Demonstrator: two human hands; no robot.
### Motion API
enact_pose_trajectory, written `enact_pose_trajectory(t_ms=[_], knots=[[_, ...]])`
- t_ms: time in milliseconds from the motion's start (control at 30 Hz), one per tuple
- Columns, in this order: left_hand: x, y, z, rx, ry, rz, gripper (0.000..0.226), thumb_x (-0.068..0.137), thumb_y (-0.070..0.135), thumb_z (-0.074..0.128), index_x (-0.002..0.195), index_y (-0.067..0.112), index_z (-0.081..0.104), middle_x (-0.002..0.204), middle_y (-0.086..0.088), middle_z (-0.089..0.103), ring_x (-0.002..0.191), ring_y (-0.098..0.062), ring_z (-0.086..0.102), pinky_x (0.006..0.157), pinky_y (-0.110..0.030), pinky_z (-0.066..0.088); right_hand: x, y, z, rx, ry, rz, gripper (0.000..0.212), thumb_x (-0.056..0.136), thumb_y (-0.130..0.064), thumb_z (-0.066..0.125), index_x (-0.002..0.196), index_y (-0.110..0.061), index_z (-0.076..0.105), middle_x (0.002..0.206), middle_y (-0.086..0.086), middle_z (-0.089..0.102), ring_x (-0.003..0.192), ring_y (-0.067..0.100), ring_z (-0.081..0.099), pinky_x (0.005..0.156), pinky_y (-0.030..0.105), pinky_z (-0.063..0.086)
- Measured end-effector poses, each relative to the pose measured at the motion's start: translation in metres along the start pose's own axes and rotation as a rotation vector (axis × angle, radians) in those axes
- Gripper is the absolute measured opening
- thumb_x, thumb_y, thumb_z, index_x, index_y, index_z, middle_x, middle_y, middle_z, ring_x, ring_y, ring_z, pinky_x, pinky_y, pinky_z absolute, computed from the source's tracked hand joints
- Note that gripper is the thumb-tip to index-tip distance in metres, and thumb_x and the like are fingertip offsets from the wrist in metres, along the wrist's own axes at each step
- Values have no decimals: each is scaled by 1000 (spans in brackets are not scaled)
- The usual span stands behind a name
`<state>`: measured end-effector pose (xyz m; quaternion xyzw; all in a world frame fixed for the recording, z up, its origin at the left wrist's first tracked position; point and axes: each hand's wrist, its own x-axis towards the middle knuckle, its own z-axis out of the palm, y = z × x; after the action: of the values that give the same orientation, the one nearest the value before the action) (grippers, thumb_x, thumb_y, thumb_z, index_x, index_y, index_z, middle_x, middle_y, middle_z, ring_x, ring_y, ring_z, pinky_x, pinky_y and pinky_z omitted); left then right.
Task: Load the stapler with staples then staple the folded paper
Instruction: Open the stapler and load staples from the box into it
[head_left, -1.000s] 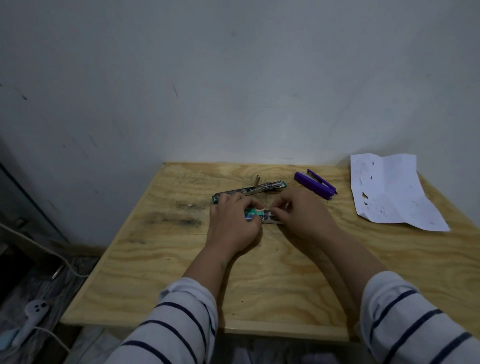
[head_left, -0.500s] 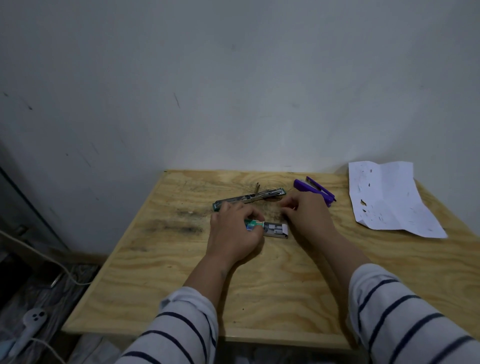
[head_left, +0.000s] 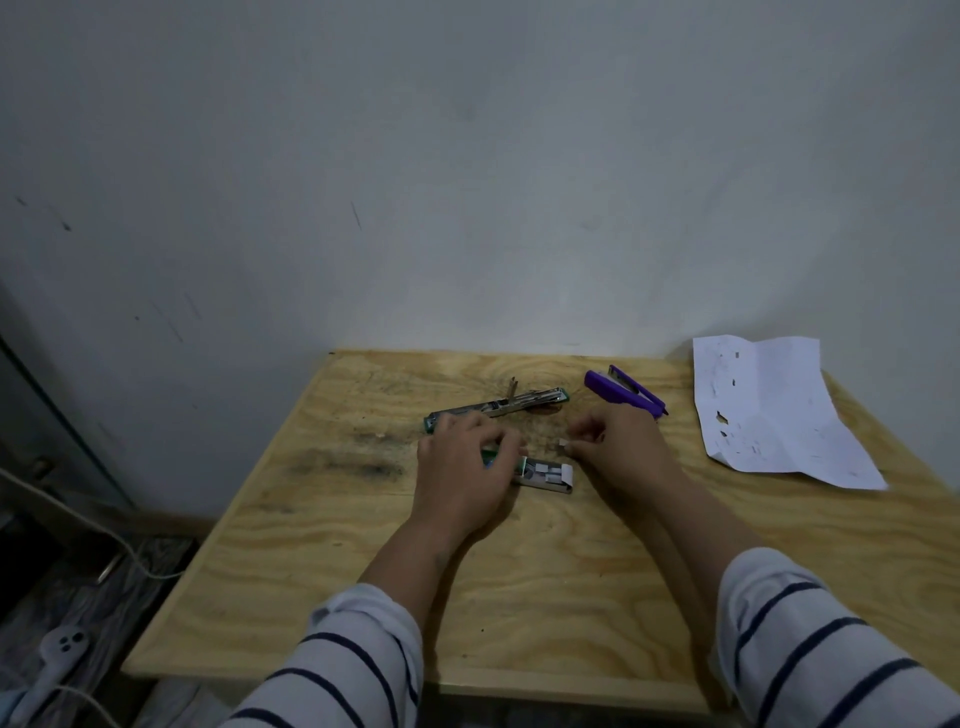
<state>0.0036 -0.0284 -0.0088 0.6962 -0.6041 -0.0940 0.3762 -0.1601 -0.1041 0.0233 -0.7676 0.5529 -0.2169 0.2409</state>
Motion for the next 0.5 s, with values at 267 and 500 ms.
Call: enact_pose_trajectory(t_ms=[267,500], knots=[[39,1,-9,30,76,-176,22,92,31,52,112,34,60,114,10,60,114,-17,45,94,-40,41,-2,-3,1,-88,-16,-10,18,85,-26,67,99,-17,73,99,2,72,89,13,62,76,26,46],[64,-7,-5,127,-70,-164,38,83,48,64,120,39,60,120,13,62,118,-16,48,89,-38,28,12,-7,4,3,111,-98,15,87,-24,65,99,-18,71,93,-4,70,80,8,59,77,28,51]])
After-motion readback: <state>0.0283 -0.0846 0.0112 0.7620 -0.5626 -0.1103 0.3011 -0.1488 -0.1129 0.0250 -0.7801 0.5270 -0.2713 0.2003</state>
